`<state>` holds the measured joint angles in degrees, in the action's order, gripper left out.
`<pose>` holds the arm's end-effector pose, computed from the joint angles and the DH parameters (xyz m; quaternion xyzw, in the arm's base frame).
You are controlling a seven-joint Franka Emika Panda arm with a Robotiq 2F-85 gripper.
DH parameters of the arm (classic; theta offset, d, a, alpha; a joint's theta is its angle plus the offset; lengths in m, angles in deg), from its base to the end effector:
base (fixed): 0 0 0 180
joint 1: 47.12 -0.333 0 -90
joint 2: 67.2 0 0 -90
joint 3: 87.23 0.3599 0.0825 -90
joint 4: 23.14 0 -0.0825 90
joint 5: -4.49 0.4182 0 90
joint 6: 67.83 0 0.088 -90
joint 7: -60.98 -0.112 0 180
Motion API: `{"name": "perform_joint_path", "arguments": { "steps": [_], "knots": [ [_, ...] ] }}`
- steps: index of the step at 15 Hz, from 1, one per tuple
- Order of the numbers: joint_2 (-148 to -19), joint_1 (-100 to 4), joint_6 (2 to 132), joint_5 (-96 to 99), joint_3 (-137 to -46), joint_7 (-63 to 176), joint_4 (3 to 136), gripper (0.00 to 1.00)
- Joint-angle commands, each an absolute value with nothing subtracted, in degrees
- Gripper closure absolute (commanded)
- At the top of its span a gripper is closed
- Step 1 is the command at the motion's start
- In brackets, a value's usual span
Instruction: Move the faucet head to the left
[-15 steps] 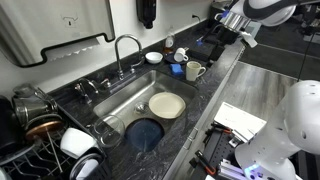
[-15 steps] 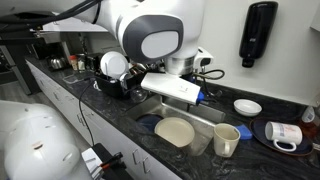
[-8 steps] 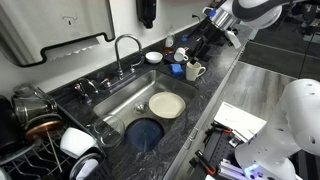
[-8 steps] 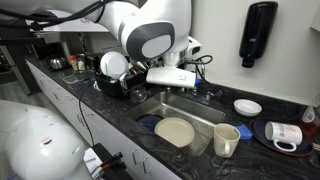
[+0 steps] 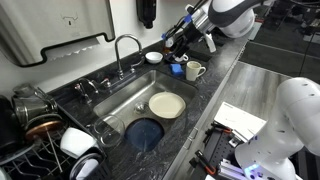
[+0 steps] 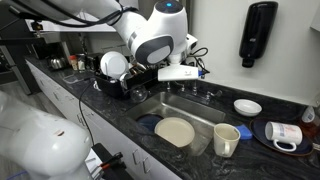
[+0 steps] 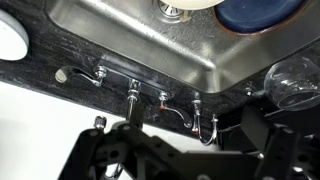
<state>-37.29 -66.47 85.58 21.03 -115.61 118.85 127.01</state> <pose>0.4312 -0.0856 0.4709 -0.9024 -0.2884 -0.3161 0.0499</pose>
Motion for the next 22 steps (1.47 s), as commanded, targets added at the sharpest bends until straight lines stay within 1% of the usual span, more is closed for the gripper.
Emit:
{"name": "perform_joint_path", "arguments": {
  "steps": [1, 8, 12, 17, 22],
  "knots": [
    [-46.2, -73.0, 88.2, 29.2, -120.5, 128.9, 119.1, 0.00],
    [-55.6, -88.0, 87.2, 40.9, -132.4, 143.6, 107.9, 0.00],
    [-60.8, -93.9, 88.4, 49.9, -137.7, 151.1, 103.9, 0.00],
    [-67.8, -96.3, 87.1, 61.4, -141.5, 159.1, 99.6, 0.00],
    [-75.0, -93.8, 82.0, 70.6, -142.5, 165.0, 96.4, 0.00]
  ]
}}
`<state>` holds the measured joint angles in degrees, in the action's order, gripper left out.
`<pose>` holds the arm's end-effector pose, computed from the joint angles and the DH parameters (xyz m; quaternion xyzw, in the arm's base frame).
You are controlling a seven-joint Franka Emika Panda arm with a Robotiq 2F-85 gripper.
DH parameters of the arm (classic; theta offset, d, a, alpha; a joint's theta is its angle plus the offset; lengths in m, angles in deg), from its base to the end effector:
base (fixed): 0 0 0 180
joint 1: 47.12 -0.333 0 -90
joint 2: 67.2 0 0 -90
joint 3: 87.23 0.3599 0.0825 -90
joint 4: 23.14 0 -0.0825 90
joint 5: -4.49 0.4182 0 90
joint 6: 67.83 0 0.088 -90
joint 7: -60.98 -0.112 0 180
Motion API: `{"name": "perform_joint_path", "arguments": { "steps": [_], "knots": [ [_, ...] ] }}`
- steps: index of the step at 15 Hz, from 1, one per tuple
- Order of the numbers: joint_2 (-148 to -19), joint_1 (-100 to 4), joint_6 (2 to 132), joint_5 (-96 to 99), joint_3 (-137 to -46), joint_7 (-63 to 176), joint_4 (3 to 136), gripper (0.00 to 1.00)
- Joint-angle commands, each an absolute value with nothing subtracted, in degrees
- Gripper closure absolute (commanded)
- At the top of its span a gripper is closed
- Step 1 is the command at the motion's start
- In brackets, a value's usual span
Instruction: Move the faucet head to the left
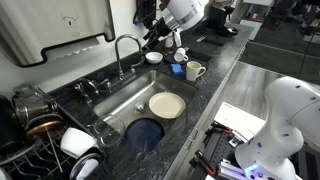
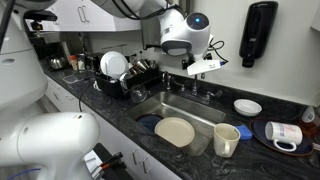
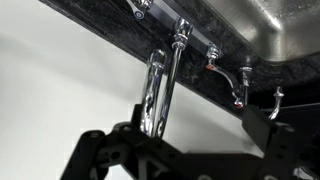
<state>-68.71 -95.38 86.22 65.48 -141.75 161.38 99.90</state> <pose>0.5986 -0.0893 0.4617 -0.8477 -0.3527 -0.3962 0.0106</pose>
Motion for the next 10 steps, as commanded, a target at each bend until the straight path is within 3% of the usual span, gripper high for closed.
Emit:
{"name": "perform_joint_path", "arguments": {
  "steps": [1, 6, 7, 10],
  "knots": [
    [-76.3, -93.2, 80.7, 71.9, -142.5, 165.6, 95.8, 0.00],
    [-80.7, -88.5, 68.9, 73.7, -142.2, 166.2, 93.3, 0.00],
    [-78.8, -79.6, 68.3, 70.6, -133.3, 164.9, 93.1, 0.00],
    [-77.2, -70.1, 67.2, 68.8, -121.1, 163.0, 92.8, 0.00]
  ]
}}
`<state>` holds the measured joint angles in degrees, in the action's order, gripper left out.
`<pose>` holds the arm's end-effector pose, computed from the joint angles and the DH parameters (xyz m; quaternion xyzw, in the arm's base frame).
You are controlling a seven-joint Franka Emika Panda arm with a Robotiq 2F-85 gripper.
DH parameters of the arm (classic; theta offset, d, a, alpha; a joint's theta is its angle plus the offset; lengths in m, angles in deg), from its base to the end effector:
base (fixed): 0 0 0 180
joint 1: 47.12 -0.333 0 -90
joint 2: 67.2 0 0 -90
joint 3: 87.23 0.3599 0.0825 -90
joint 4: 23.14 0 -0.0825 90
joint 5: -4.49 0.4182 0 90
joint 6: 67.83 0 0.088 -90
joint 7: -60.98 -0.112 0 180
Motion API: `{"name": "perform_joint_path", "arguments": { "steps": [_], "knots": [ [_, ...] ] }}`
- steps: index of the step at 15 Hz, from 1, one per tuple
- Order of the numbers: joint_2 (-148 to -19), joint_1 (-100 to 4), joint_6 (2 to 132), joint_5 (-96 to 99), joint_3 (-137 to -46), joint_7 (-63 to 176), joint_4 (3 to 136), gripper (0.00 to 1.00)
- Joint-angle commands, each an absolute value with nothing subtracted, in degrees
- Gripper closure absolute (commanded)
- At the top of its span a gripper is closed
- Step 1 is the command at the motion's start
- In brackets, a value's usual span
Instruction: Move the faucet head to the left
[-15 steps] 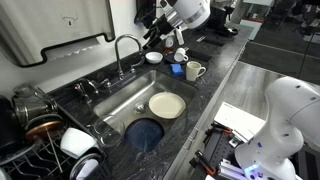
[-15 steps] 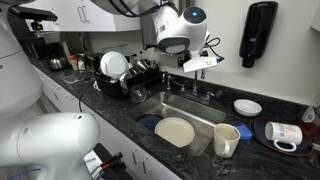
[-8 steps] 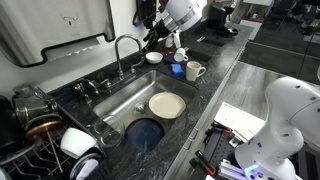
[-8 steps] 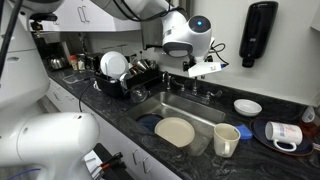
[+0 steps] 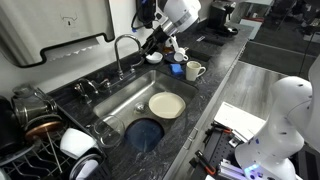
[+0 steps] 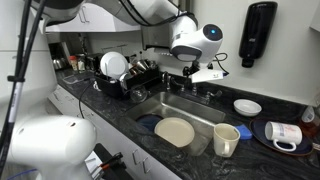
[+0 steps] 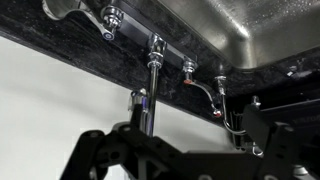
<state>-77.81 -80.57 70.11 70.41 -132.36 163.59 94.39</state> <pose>0.6246 -0.1028 0.4195 -0.8526 -0.3677 -0.3591 0.0939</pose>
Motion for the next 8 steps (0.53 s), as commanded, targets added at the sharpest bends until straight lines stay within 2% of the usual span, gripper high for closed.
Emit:
{"name": "perform_joint_path", "arguments": {
  "steps": [1, 4, 8],
  "knots": [
    [-76.9, -66.1, 66.6, 67.9, -117.1, 162.6, 92.7, 0.00],
    [-76.5, -56.0, 64.4, 67.0, -106.0, 162.6, 92.5, 0.00],
    [-75.6, -49.7, 64.1, 65.4, -98.8, 162.6, 92.8, 0.00]
  ]
}}
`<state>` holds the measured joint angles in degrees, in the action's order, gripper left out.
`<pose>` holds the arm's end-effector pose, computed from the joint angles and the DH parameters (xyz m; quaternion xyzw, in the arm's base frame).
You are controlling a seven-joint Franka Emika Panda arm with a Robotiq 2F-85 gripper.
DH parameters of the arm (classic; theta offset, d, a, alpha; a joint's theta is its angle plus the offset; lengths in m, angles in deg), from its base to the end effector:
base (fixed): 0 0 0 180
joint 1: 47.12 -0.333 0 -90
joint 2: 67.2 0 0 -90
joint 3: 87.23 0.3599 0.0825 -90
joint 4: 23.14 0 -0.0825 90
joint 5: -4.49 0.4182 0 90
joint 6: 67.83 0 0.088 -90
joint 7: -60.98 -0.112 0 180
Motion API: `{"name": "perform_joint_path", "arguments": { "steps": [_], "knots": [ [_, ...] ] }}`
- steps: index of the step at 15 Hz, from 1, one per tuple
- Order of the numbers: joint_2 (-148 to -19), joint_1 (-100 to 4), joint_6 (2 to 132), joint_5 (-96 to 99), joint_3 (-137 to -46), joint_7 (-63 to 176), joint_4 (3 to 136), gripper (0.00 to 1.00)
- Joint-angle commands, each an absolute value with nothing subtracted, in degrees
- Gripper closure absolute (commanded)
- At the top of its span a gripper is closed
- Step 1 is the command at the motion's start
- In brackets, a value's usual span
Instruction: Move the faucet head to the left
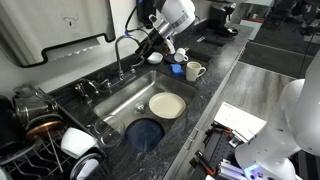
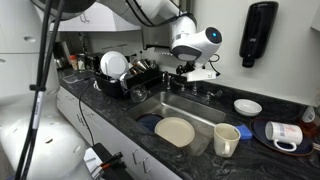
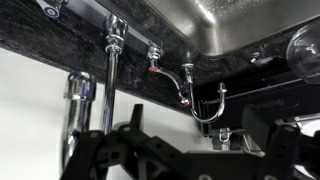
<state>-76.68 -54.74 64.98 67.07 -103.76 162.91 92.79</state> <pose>0.6337 -0.0730 0.4127 -0.8280 -0.4032 -0.3531 0.1646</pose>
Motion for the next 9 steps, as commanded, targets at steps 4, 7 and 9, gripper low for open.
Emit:
{"name": "perform_joint_path", "arguments": {
  "steps": [4, 7, 9],
  "knots": [
    [-73.0, -47.0, 69.4, 61.4, -96.5, 160.3, 94.7, 0.00],
    [-71.9, -45.4, 75.0, 58.5, -96.1, 157.0, 95.2, 0.00],
    [-71.9, -44.8, 78.2, 57.1, -95.8, 155.1, 95.2, 0.00]
  ]
}}
